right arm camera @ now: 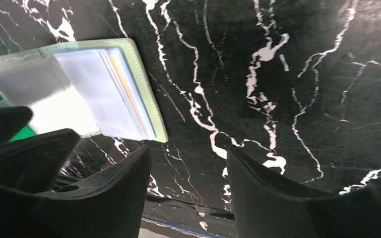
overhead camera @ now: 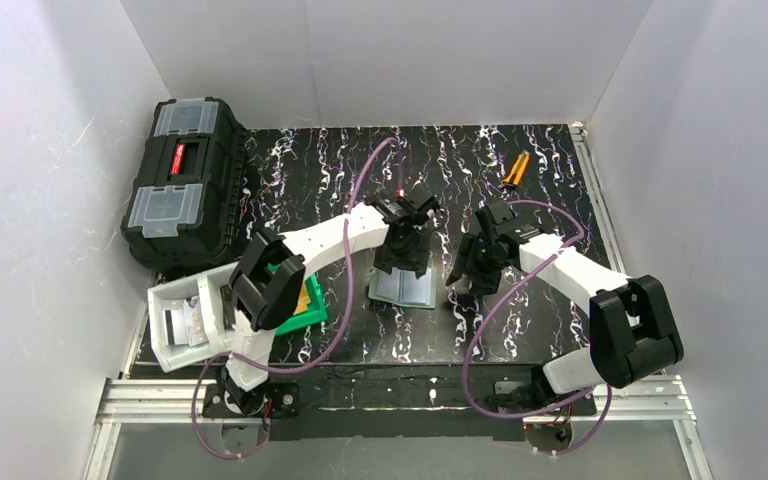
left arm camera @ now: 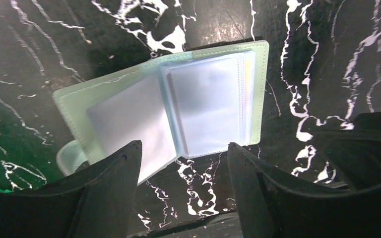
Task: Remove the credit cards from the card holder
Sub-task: Remove the credit card from the card holder.
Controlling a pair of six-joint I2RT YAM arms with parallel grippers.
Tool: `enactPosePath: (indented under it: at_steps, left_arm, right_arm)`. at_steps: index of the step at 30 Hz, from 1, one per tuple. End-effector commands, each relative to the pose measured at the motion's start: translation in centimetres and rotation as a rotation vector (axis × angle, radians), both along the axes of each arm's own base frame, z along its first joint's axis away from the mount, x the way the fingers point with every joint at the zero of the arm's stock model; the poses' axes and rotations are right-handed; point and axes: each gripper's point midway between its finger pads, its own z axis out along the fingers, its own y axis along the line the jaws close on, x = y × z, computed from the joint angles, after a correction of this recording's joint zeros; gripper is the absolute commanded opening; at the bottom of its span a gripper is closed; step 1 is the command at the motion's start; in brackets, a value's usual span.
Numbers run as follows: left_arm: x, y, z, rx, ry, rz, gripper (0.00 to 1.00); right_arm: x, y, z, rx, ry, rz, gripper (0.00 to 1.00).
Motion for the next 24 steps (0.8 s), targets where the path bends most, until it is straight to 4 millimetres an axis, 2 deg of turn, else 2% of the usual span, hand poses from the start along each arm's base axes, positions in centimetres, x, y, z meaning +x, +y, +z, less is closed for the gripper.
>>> enactPosePath:
  at_steps: [1,7,12,19,24]
  left_arm:
    - [-0.3,-1.2,-0.3,0.049,-0.041,-0.060,0.62]
    - [-1.3,-2.2,-1.6,0.087,-0.049,-0.111,0.58]
    - [-1.8,-2.5,-2.7,0.114,-0.050,-0.133,0.57]
    - [-1.9,-1.5,-5.0,0.183,-0.043,-0.135,0.54]
    - [-2.3,-0.8,-6.4,0.212,-0.027,-0.131,0.46]
  right_arm:
    - [0.8,-1.0,0.6,0.040,-0.032,-0.064,0.64]
    - [0.9,-1.9,0.4,0.053,-0.026,-0.092,0.64]
    - [0.8,-1.8,0.1,0.063,-0.015,-0.089,0.64]
    - [0.8,-1.5,0.1,0.072,-0.011,-0.074,0.64]
    - [0.8,-1.5,0.1,0.075,-0.008,-0.067,0.64]
